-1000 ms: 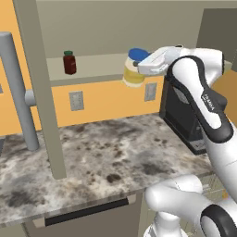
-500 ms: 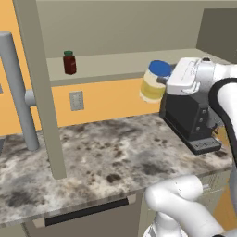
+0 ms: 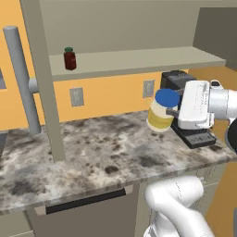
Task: Collect the paprika, mayonnaise, and shaker from the cabinet and place them next to the stove.
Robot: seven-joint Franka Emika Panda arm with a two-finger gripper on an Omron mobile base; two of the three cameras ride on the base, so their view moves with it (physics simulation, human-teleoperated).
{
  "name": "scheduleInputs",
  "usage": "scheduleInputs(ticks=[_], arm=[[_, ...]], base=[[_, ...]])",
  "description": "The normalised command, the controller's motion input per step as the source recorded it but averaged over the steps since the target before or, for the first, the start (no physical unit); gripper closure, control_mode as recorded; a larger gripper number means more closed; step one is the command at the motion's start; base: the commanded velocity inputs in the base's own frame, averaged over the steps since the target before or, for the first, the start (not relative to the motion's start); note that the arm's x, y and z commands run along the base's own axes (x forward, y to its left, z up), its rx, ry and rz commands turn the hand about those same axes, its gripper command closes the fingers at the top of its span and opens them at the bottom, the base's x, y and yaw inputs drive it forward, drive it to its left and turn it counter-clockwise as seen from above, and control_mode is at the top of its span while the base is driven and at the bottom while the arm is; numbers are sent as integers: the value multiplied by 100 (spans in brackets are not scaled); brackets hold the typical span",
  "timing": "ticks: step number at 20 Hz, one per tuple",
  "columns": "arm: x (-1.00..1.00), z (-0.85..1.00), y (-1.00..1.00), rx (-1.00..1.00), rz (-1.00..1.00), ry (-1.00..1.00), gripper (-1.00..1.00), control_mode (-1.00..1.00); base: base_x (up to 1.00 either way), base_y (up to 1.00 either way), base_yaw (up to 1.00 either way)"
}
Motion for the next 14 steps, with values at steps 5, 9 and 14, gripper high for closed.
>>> scheduleInputs(ticks=[5, 9, 14], arm=[[0, 0, 0, 0, 0, 0, 100, 100], [0, 0, 0, 0, 0, 0, 100, 100], [0, 0, 0, 0, 0, 0, 100, 100]], base=[[-94, 25, 8], [-92, 51, 14], [-74, 74, 26]])
